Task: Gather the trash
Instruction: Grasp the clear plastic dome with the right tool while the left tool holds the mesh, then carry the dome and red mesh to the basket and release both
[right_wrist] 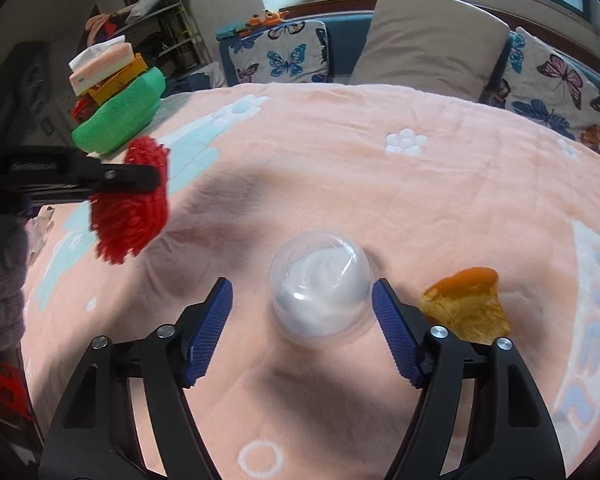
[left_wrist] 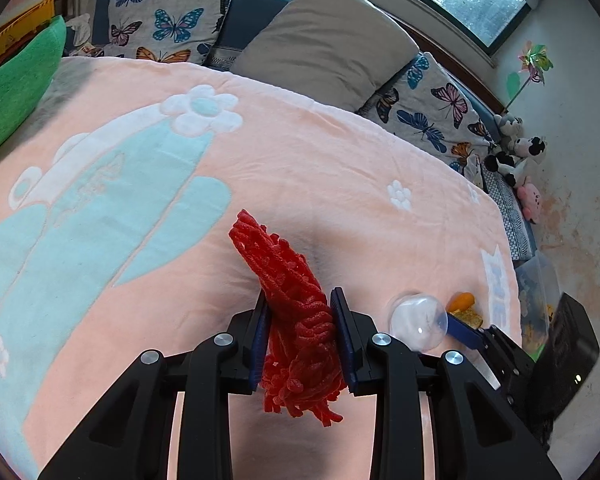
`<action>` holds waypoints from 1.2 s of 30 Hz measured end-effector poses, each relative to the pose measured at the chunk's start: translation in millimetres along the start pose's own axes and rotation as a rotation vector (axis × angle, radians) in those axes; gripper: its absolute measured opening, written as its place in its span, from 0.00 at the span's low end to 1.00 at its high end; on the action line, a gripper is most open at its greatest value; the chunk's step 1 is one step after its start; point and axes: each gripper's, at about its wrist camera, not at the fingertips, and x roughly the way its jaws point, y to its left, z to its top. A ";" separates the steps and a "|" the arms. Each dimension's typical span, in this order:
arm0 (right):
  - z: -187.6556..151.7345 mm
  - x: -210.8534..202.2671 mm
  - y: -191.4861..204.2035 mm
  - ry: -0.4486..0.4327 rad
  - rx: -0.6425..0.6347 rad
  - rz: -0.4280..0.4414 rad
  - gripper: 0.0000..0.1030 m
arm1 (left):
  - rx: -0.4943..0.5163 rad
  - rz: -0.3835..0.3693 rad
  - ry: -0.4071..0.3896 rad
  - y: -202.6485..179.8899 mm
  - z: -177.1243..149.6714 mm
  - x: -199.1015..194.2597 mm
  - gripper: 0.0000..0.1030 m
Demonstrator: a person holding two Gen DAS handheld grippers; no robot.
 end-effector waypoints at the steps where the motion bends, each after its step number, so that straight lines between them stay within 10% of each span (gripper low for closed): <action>1: 0.8 2.7 0.0 -0.002 0.004 -0.010 0.68 | -0.003 0.000 0.001 1.6 -0.3 -0.2 0.28; 18: -3.8 -2.5 0.6 -0.004 0.053 -0.054 0.56 | 0.041 0.013 -0.001 -9.3 -20.3 -12.1 0.28; 36: -75.7 -153.3 11.2 -0.153 0.115 -0.100 0.55 | 0.197 -0.102 -0.014 -89.1 -81.6 -50.4 0.28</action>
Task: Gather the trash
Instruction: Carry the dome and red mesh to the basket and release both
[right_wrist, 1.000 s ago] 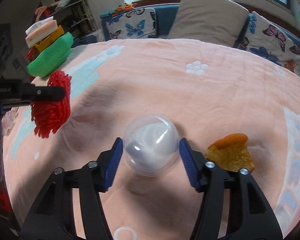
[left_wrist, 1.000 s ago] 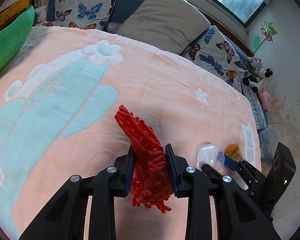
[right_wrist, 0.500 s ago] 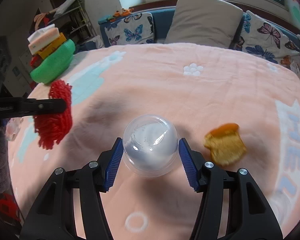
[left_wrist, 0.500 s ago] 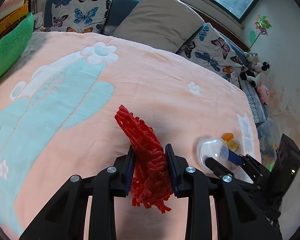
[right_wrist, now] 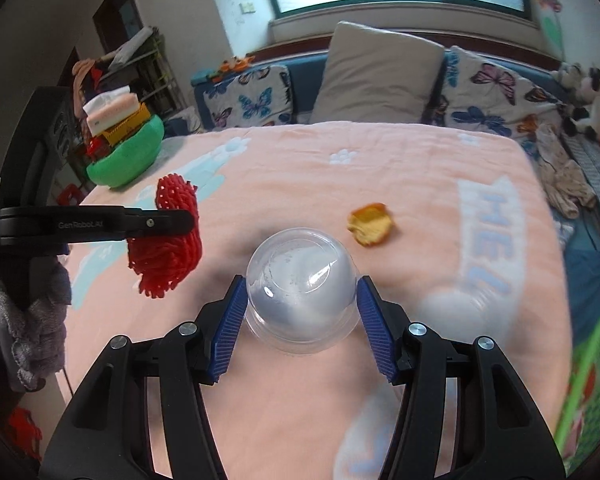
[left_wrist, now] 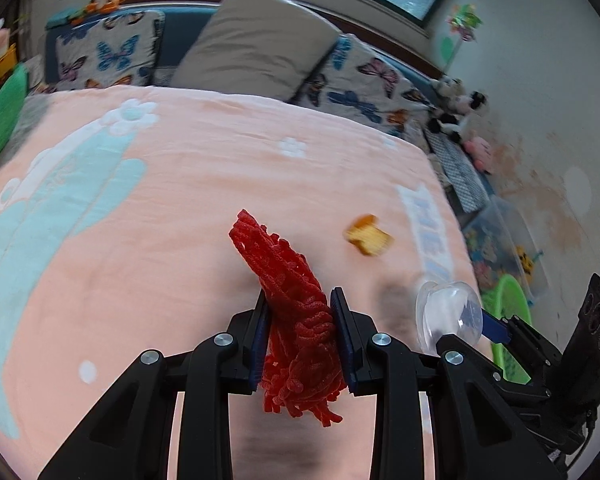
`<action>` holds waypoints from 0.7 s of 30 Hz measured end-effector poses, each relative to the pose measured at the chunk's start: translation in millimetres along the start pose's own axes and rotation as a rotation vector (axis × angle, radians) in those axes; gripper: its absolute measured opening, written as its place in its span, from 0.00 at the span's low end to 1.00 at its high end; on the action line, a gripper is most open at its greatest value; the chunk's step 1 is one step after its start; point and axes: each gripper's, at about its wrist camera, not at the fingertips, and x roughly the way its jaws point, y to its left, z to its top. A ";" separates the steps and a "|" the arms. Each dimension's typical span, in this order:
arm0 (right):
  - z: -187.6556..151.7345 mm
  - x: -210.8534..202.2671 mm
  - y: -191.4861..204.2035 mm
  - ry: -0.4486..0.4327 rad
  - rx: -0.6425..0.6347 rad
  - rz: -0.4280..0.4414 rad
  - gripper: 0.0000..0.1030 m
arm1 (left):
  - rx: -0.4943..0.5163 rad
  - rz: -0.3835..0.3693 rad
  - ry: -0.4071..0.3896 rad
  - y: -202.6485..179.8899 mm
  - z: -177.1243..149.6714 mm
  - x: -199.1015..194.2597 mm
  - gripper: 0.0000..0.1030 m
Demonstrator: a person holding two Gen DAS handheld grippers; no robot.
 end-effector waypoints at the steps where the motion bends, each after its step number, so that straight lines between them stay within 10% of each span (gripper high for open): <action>1: -3.6 -6.5 -2.5 -0.007 0.007 -0.007 0.55 | 0.009 -0.010 0.003 -7.5 -2.8 0.0 0.28; 21: -81.7 -139.5 -100.2 -0.111 0.175 -0.234 0.55 | 0.193 -0.142 0.051 -147.1 -32.9 13.5 0.28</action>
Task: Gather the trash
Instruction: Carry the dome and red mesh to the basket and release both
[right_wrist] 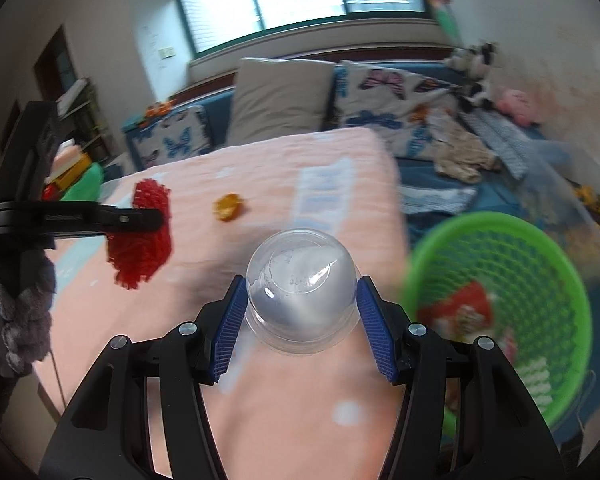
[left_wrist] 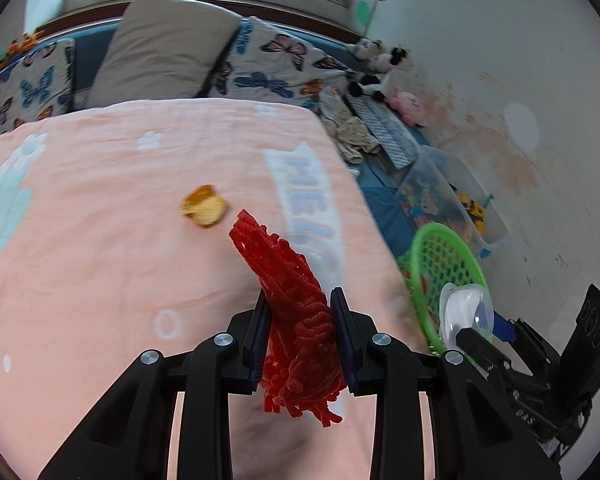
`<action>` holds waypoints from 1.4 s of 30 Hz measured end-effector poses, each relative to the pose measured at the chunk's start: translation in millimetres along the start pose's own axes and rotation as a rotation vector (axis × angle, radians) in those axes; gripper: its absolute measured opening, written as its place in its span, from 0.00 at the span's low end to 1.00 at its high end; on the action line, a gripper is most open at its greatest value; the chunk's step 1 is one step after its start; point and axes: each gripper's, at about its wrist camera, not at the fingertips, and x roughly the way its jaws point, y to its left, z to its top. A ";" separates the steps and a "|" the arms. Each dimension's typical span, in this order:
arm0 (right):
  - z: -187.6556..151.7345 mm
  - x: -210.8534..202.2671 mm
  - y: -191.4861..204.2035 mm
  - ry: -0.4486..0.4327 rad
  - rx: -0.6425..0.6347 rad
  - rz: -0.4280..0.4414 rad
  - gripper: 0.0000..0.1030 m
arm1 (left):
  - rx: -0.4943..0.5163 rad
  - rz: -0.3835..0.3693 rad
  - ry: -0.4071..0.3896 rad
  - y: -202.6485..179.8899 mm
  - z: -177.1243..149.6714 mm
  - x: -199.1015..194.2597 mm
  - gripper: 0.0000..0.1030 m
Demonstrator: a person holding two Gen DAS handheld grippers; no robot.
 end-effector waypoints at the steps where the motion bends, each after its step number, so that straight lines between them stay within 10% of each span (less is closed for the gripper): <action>1: -2.3 -5.2 -10.0 -0.002 0.012 -0.021 0.55 | 0.007 -0.006 0.003 -4.9 0.6 2.4 0.28; 16: -40.5 -41.3 -129.9 0.015 0.195 -0.266 0.56 | 0.152 -0.086 0.072 -113.9 3.9 49.7 0.28; 34: -51.1 -60.1 -163.7 0.002 0.276 -0.278 0.61 | 0.260 -0.164 0.173 -201.5 -1.5 115.4 0.31; 42: -51.8 -69.8 -163.2 -0.024 0.278 -0.267 0.62 | 0.262 -0.159 0.195 -210.7 -6.3 130.3 0.57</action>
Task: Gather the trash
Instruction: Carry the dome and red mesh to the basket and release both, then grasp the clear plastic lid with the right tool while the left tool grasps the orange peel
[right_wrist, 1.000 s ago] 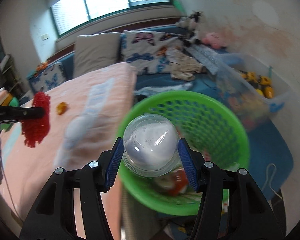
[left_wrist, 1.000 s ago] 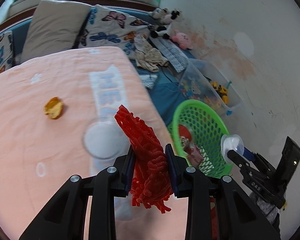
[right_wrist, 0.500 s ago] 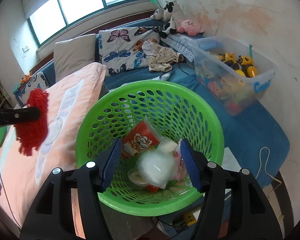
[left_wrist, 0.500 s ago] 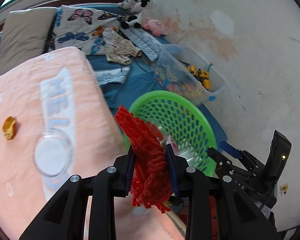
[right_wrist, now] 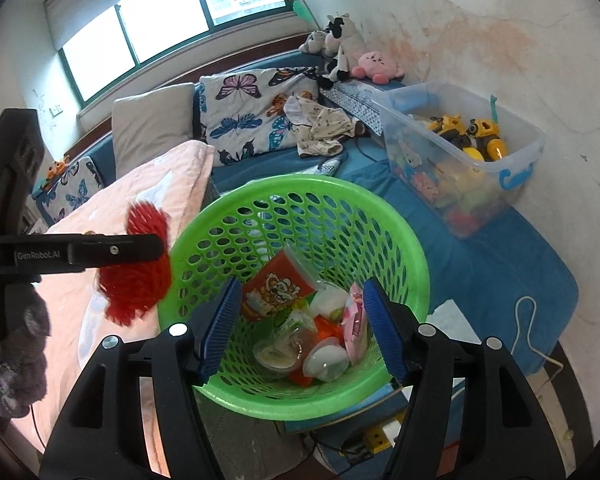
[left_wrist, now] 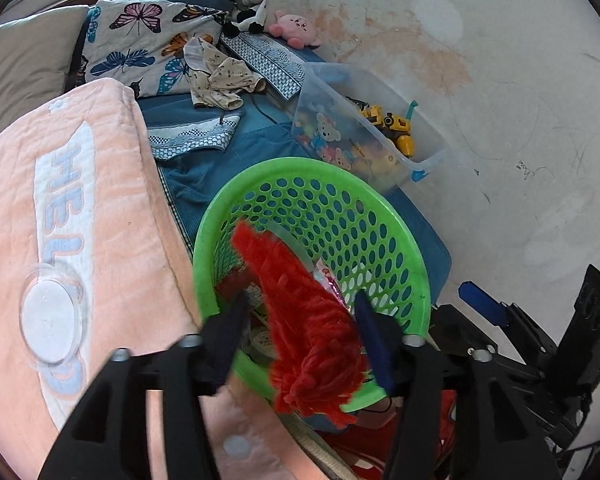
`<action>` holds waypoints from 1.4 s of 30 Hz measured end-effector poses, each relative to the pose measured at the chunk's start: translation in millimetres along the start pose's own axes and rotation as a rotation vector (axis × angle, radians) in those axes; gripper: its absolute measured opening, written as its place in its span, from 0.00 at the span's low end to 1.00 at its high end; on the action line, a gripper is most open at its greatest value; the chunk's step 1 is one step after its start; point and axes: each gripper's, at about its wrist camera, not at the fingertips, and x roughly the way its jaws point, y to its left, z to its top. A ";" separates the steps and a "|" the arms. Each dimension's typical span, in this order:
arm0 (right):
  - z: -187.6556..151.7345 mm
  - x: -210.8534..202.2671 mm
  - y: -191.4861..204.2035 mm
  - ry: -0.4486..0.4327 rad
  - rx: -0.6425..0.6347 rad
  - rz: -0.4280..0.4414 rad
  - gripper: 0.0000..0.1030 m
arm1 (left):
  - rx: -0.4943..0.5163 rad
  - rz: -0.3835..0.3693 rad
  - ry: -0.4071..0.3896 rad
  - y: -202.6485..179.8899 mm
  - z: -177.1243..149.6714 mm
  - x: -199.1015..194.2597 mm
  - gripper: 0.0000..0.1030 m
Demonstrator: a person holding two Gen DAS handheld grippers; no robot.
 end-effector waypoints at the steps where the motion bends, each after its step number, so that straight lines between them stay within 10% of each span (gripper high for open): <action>1: 0.0 -0.6 1.2 -0.002 -0.001 0.000 0.62 | 0.002 -0.001 -0.003 0.8 -0.2 -0.8 0.58; 15: 7.5 -7.8 56.7 -0.025 -0.079 0.083 0.65 | -0.004 0.084 -0.078 43.9 -9.4 -50.5 0.69; 42: -5.4 78.6 227.7 0.124 -0.308 0.277 0.79 | -0.306 0.363 -0.144 265.1 -36.7 -115.4 0.75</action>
